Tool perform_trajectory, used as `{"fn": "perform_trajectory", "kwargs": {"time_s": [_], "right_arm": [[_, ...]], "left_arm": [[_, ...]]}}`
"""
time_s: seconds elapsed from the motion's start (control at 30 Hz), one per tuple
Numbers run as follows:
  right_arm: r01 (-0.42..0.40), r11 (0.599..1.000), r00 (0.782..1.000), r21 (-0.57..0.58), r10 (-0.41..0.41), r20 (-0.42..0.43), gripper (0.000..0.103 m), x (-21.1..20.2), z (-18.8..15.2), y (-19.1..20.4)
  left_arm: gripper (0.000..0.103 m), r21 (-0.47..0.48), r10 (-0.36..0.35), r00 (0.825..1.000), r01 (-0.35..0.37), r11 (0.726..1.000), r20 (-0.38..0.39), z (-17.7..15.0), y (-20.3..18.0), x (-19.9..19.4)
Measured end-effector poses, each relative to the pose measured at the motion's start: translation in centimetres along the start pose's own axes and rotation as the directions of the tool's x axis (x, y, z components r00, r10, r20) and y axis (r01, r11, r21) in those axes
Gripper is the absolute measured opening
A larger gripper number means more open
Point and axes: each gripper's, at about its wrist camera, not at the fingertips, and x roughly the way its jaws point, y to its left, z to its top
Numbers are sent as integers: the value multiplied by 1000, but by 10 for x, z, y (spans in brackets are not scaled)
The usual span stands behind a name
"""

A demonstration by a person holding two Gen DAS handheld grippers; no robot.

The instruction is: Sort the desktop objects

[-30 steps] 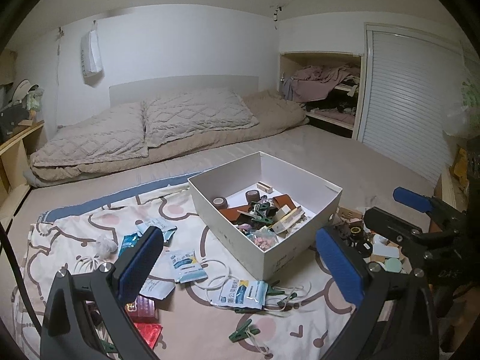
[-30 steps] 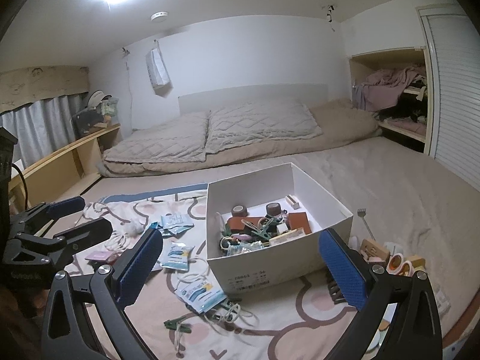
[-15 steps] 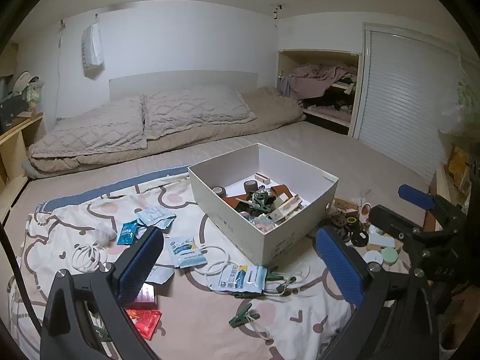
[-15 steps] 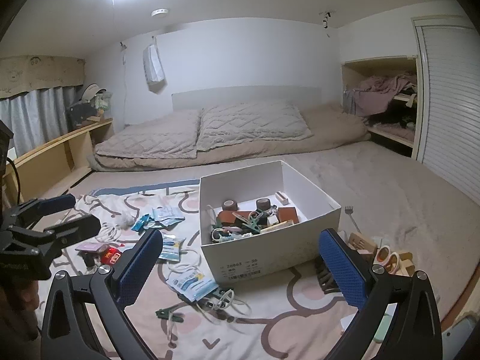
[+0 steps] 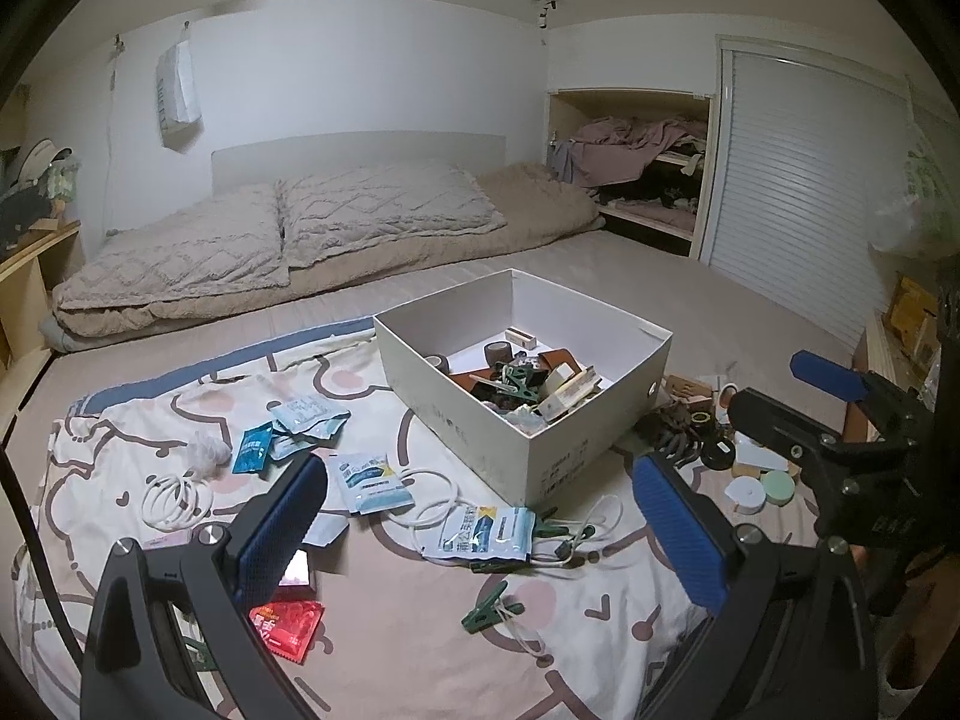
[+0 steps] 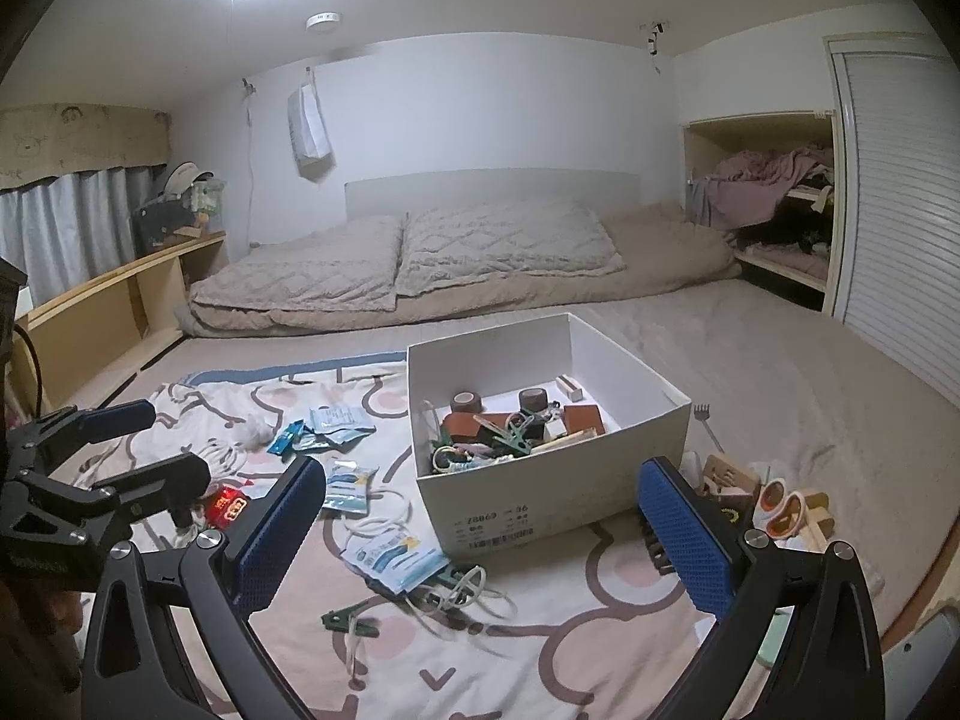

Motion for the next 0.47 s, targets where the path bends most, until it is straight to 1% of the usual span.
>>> {"fn": "perform_trajectory", "kwargs": {"time_s": [0.47], "right_arm": [[7,1000,1000,-6,-7,-10,103,-2,-2,3]], "left_arm": [[102,-22,8,1000,-8,1000,-1,-1,4,-2]]}}
